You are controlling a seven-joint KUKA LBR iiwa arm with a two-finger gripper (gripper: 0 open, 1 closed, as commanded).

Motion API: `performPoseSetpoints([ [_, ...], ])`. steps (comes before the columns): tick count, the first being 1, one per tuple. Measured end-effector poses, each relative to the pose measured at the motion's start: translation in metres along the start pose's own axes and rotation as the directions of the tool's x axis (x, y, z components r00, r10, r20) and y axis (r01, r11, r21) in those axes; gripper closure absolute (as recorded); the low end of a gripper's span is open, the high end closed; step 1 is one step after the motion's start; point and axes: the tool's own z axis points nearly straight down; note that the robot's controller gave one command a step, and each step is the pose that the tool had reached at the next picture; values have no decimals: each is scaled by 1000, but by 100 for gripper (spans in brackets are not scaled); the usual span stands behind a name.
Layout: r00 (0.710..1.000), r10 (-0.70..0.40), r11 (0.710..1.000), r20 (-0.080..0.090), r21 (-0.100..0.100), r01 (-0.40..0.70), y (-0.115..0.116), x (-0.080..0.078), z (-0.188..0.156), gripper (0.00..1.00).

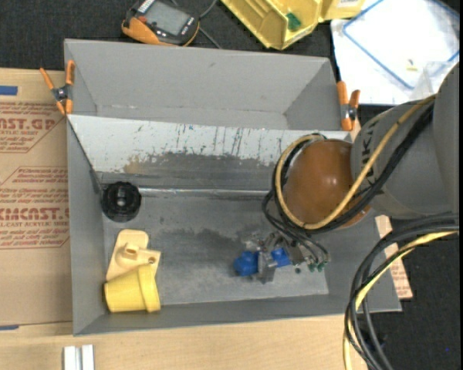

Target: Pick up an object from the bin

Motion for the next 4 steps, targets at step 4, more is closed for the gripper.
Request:
performPoseSetpoints([
  [4,1000,-3,1000,1,-1,3,-1,0,-101,100],
])
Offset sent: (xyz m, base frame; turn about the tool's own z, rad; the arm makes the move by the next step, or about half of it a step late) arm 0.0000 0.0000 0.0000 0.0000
